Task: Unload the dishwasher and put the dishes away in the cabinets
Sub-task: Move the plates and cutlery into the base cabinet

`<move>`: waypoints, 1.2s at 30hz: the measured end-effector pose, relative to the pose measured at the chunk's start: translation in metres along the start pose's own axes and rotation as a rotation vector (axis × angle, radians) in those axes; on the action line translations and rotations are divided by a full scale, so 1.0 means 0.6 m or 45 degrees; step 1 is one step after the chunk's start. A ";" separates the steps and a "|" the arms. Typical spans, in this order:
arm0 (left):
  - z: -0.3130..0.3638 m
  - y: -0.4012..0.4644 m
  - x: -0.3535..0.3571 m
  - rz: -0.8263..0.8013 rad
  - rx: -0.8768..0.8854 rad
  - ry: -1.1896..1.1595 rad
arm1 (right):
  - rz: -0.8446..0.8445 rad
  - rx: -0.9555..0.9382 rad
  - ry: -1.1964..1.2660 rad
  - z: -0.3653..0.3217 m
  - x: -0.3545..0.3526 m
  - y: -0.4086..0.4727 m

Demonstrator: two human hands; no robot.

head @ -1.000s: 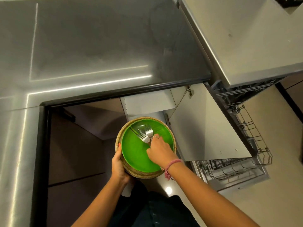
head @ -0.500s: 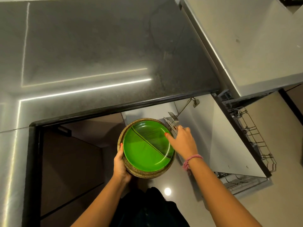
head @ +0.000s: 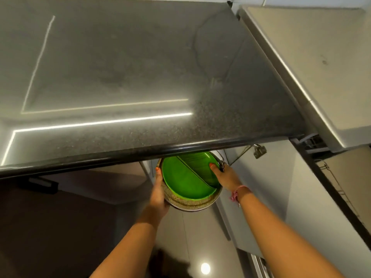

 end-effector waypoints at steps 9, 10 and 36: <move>-0.066 0.178 -0.037 0.374 0.303 0.650 | 0.048 -0.069 0.135 -0.011 0.053 0.171; -0.069 0.196 -0.040 0.364 0.350 0.675 | 0.052 -0.069 0.182 -0.010 0.062 0.190; -0.127 0.341 -0.018 0.720 1.239 0.855 | -0.003 -0.495 0.345 -0.087 0.112 0.343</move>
Point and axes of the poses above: each hand's wrist, its own y-axis towards the middle knuckle, its own x-axis out of the palm, z = x × y, the point moved 1 cm from there along y, towards the middle knuckle, and after that the axes turned 13 degrees about x, right-handed, at the moved point
